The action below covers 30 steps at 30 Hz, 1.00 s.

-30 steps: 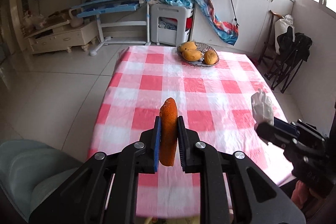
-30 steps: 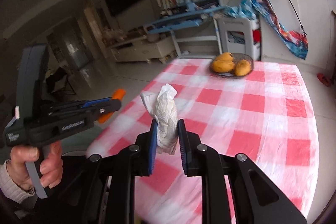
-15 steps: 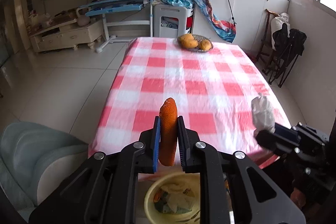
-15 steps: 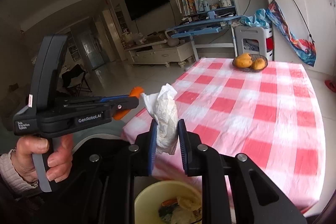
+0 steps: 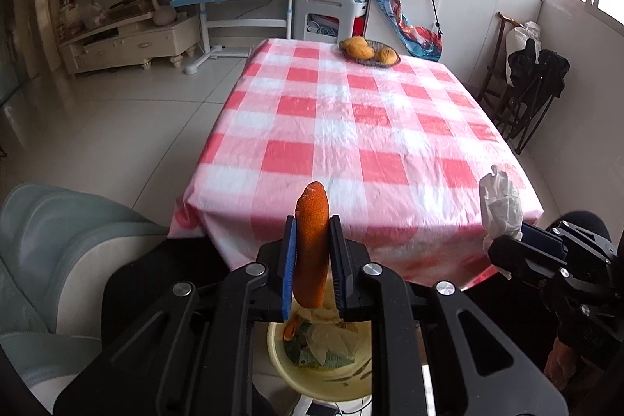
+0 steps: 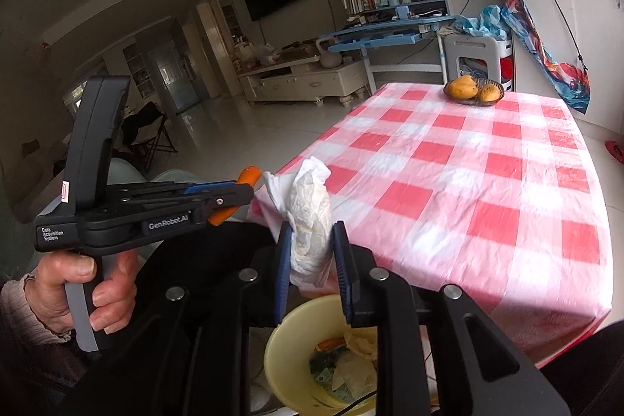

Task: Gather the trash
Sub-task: 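Carry both held items over the yellow bucket and open both tools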

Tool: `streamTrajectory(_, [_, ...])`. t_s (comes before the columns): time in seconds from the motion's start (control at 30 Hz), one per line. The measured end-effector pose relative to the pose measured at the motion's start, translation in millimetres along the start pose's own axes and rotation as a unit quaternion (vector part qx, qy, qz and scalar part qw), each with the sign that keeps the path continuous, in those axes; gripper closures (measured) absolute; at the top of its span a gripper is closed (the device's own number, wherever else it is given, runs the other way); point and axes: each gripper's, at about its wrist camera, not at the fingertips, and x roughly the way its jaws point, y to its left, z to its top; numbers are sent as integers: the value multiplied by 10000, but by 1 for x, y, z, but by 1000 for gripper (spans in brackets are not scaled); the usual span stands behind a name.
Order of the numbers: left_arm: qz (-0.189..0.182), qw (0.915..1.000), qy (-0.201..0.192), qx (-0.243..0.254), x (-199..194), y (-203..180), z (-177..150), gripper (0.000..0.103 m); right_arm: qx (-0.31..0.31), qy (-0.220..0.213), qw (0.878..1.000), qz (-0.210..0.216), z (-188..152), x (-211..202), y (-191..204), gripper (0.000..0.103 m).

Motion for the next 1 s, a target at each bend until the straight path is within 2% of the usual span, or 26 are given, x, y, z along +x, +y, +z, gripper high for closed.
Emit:
streamTrajectory(0.23, [-74,10000,60,9,-3,-2,-15,88,-90,87,9999,-23,-9,-1,10,80])
streamTrajectory(0.8, [-168,9993,308,85,15,-14,-28,88,-124,220,9996,-137,-23,-3,14,80])
streamTrajectory(1.0, [-164,9987,481,73,28,-15,-35,88,-39,447,9987,-221,-28,5,11,80])
